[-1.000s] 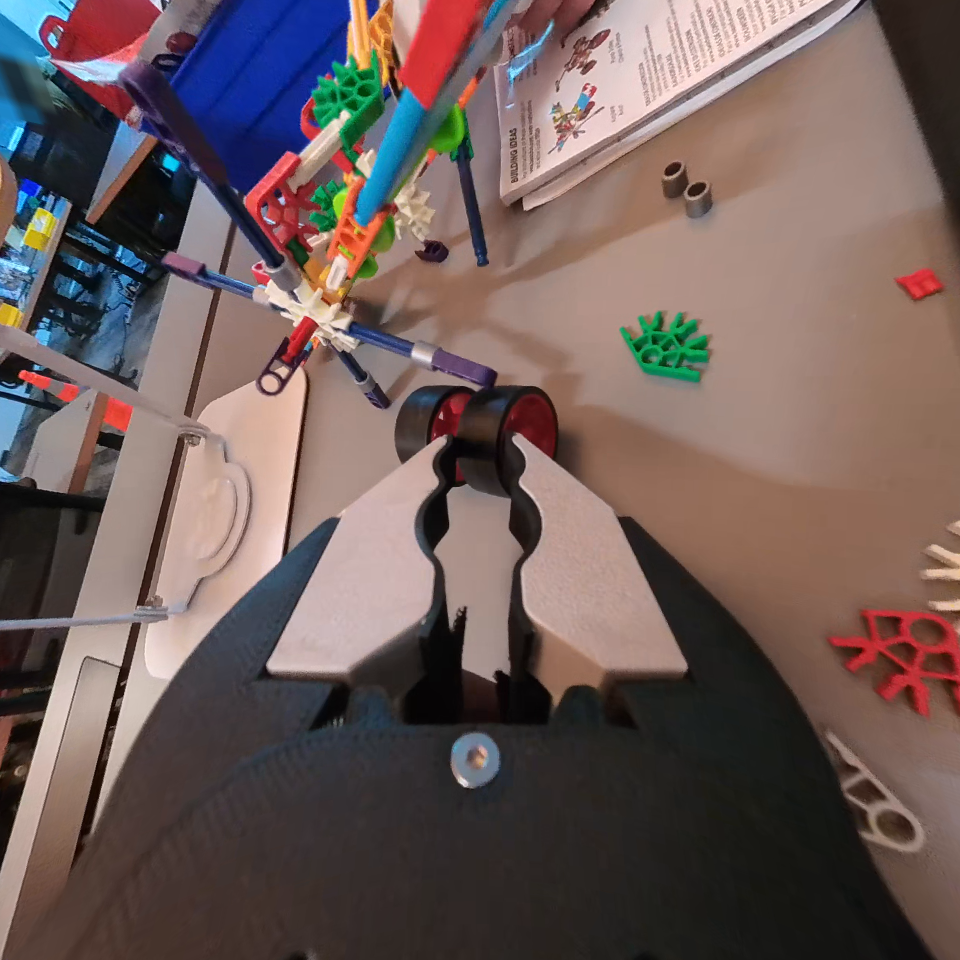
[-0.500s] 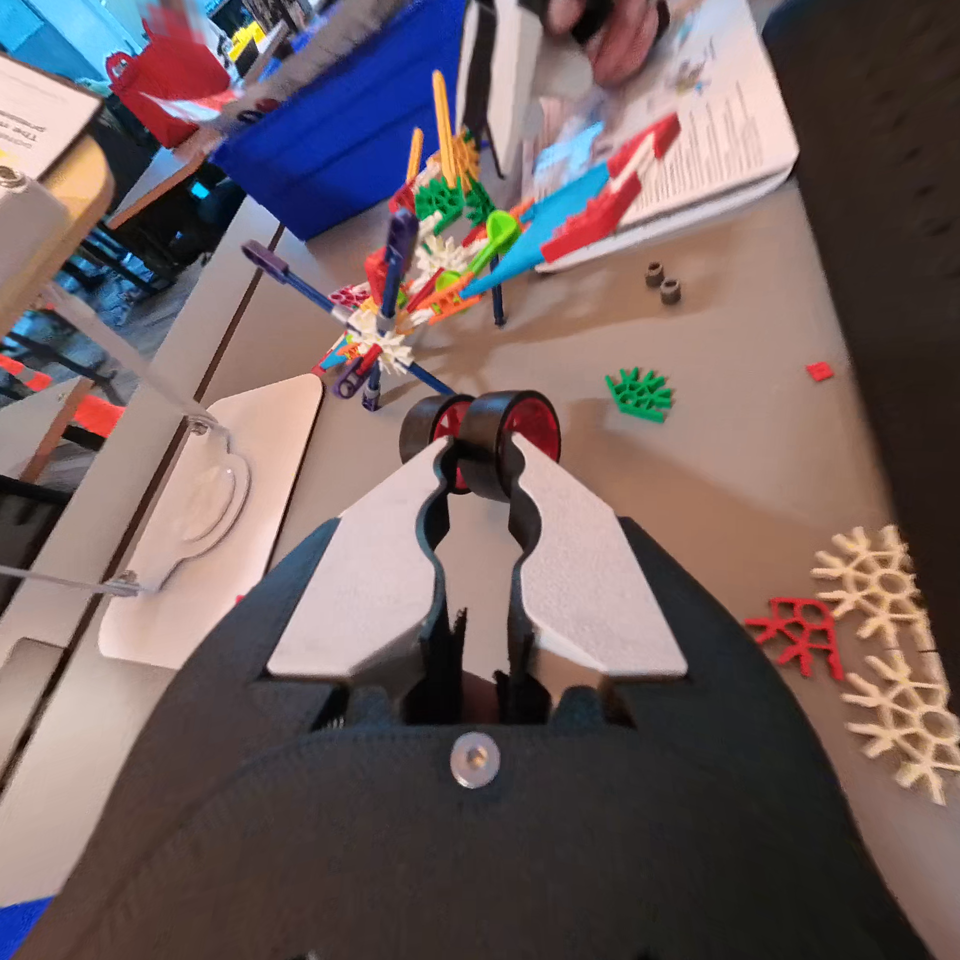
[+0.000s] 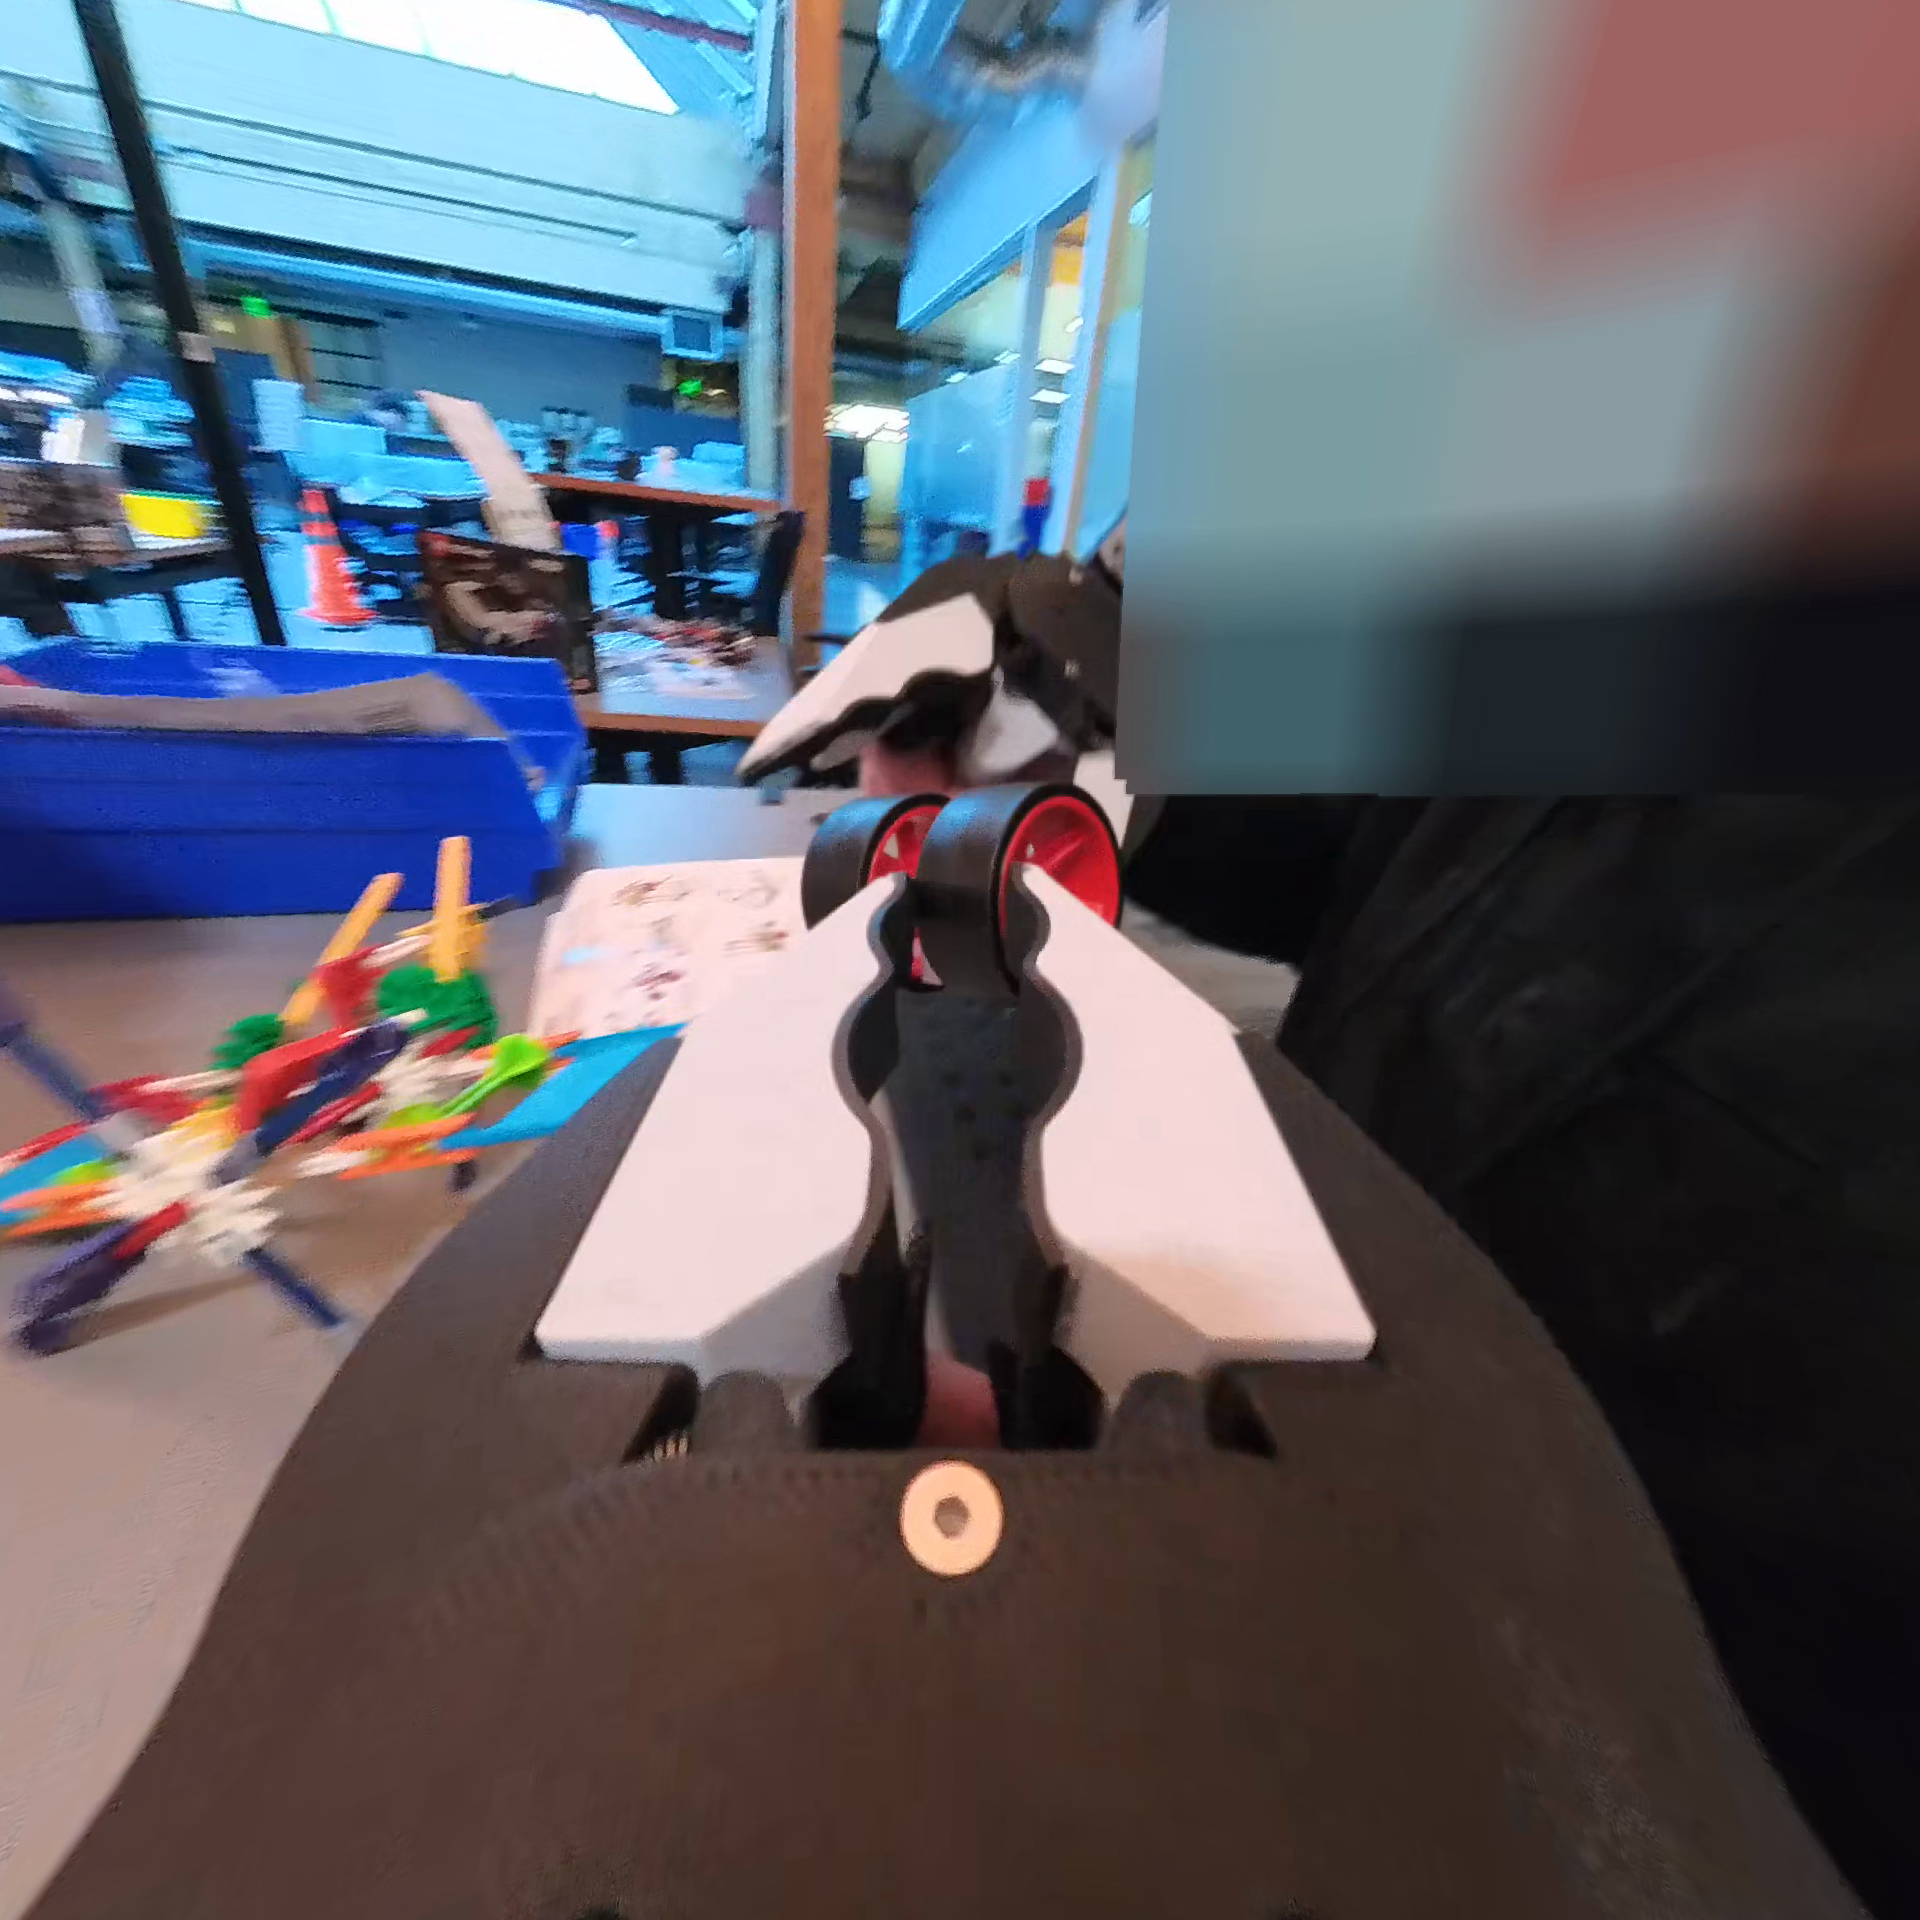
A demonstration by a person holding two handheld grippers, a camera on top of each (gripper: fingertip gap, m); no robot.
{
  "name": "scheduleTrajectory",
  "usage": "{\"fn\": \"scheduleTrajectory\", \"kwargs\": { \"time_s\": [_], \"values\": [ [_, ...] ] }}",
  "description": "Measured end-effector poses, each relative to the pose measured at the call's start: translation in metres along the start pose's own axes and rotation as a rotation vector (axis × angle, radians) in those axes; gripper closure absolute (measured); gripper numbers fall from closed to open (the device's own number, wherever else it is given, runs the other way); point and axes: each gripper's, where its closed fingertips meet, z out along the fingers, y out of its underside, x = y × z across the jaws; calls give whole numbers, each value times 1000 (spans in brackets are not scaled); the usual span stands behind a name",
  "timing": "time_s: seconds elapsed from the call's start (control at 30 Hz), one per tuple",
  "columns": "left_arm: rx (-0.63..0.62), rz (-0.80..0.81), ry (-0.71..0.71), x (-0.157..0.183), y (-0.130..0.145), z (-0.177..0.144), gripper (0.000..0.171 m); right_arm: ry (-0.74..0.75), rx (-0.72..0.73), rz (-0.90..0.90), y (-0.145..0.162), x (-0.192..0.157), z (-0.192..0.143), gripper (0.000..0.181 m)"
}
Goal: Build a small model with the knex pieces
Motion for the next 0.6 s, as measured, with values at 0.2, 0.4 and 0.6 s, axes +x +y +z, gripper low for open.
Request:
{"fn": "scheduleTrajectory", "kwargs": {
  "time_s": [0.2, 0.4, 0.6],
  "values": [
    [-4, -119, 113, 15, 14, 15, 158, 3, 49, -140, -25, -24, 30, 115],
    [-29, -167, 47, 2, 24, 14, 152, 20, -58, -127, -7, -23, 35, 136],
    [-211, 46, -160, -3, 43, 10, 86, 91, -217, -151, 23, -32, 42, 137]
  ]
}}
